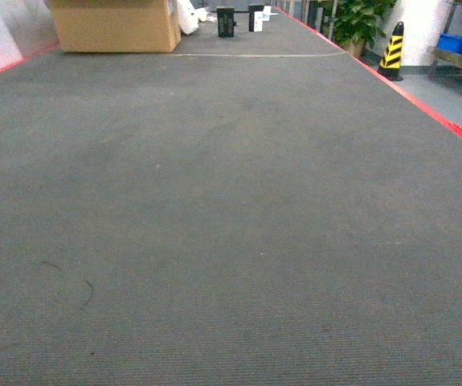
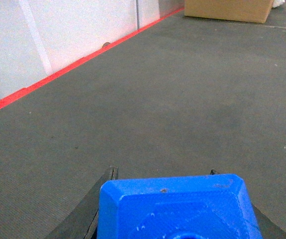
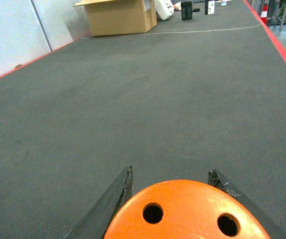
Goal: Sort blue parts and orange caps into right shelf containers
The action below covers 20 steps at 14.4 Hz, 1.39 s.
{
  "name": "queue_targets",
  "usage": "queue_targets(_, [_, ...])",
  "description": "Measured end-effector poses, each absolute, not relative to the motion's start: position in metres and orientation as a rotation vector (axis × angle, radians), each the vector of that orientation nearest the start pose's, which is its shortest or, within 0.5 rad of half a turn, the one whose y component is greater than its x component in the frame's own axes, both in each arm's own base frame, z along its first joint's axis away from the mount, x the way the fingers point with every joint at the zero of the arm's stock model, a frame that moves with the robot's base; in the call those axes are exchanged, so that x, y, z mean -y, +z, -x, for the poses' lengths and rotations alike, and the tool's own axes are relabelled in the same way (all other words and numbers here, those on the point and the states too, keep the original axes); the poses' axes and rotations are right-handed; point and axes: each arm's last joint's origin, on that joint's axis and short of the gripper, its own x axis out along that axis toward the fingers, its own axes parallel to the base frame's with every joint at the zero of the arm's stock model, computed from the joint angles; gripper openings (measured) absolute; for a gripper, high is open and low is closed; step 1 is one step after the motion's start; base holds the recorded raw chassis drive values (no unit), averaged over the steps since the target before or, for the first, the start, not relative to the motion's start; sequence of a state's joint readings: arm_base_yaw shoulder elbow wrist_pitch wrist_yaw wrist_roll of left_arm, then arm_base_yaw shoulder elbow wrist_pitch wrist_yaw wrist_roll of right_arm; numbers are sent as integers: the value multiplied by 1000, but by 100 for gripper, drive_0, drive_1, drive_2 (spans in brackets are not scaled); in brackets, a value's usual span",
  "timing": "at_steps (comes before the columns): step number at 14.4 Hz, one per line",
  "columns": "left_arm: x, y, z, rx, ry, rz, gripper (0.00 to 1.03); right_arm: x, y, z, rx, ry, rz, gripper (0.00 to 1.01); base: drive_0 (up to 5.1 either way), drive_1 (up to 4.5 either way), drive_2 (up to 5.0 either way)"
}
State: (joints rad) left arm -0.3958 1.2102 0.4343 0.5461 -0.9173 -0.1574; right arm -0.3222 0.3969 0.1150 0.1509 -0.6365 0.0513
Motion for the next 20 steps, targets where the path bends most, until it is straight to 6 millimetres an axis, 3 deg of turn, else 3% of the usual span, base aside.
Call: queue_targets(20, [66, 202, -218, -143, 532, 11, 45, 21, 183, -118, -125, 311, -112, 41, 0, 0, 0])
